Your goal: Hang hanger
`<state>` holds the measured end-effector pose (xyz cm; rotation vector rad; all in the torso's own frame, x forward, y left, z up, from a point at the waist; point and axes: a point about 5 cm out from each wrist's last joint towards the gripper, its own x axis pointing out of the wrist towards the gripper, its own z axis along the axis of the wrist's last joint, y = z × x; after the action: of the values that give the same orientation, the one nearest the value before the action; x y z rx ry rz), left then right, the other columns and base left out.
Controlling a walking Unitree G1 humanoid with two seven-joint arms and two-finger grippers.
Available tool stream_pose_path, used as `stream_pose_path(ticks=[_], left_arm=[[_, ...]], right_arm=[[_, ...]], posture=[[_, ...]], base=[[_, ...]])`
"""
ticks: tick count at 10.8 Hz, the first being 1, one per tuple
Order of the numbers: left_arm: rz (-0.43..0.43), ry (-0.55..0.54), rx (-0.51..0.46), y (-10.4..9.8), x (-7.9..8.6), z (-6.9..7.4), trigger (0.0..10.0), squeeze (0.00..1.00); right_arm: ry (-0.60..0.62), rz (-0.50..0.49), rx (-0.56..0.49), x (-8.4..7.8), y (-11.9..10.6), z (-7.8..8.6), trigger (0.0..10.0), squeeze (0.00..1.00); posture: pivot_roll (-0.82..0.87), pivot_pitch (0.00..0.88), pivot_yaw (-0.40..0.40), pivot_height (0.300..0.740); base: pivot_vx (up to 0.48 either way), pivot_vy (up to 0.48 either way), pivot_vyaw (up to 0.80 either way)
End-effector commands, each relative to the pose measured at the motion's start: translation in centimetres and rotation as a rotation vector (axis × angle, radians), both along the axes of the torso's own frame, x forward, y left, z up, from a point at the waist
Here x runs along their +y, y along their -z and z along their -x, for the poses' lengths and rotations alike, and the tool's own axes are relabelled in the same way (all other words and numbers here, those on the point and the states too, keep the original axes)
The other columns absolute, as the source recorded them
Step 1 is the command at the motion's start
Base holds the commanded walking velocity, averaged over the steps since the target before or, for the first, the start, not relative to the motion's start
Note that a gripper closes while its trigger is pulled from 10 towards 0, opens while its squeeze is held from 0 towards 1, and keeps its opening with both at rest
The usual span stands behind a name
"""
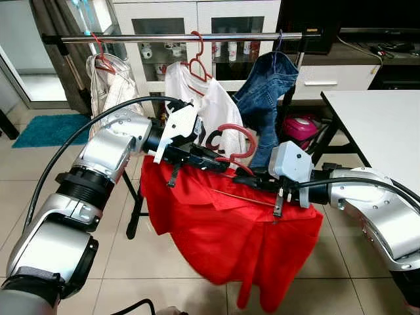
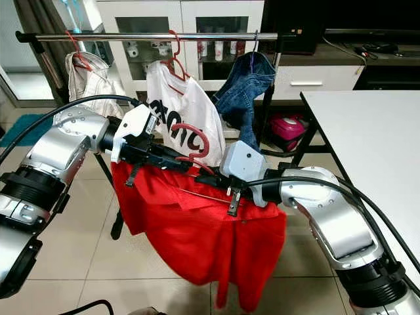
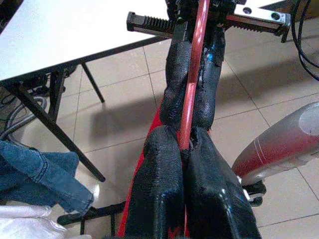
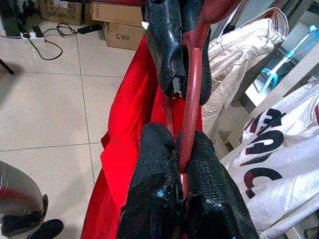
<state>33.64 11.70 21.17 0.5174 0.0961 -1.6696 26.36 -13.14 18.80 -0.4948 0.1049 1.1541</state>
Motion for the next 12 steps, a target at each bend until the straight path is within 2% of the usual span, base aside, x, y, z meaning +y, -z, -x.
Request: stream_pose_path(ticks=[1, 4, 5, 6, 8, 10, 11, 12], left_arm=[[-0.016, -0.030, -0.015, -0.2, 0.1, -0.3, 0.0, 0.00], [-0.016, -0.030, -0.015, -0.2, 0.1, -0.3, 0.0, 0.00], [0.032, -0.182, 0.009, 1.8, 1.2, 0.2, 0.0, 0.00], [0.050, -0.254, 0.025, 2.5, 1.7, 0.5, 0.0, 0.00], [0.047, -0.265, 0.027, 2.6, 2.0, 0.6, 0.0, 0.00], [0.036, -0.368, 0.006, 2.8, 2.7, 0.6, 0.0, 0.00], [0.069, -0.455, -0.012, 2.7, 3.0, 0.5, 0.0, 0.00], [0.107, -0.494, -0.028, 2.5, 3.1, 0.6, 0.0, 0.00]], right_arm=[[-0.081, -0.024, -0.063, 1.1, -1.5, 0.3, 10.0, 0.00], [-0.081, -0.024, -0.063, 1.1, -1.5, 0.3, 10.0, 0.00], [0.038, -0.174, -0.047, 0.0, -2.5, 0.1, 10.0, 1.00], [0.081, -0.239, -0.029, -0.3, -2.6, 0.1, 10.0, 1.00], [0.076, -0.247, -0.023, 0.0, -2.5, 0.2, 10.0, 1.00], [0.126, -0.264, -0.010, -0.4, -2.3, 0.3, 10.0, 1.00], [0.292, -0.235, 0.001, -1.3, -1.3, -0.1, 10.0, 1.00], [0.491, -0.284, 0.075, -2.1, 0.0, -0.8, 10.0, 1.00]], posture=[[-0.13, 0.000, 0.084, 0.740], [-0.13, 0.000, 0.084, 0.740], [-0.14, 0.000, 0.089, 0.740], [-0.13, 0.000, 0.085, 0.740], [-0.13, 0.000, 0.080, 0.740], [-0.12, 0.000, 0.068, 0.740], [-0.11, 0.000, 0.055, 0.740], [-0.11, 0.000, 0.040, 0.740]], base=[[0.000, 0.000, 0.00], [0.000, 0.000, 0.00], [0.000, 0.000, 0.00], [0.000, 0.000, 0.00], [0.000, 0.000, 0.00], [0.000, 0.000, 0.00], [0.000, 0.000, 0.00], [0.000, 0.000, 0.00]])
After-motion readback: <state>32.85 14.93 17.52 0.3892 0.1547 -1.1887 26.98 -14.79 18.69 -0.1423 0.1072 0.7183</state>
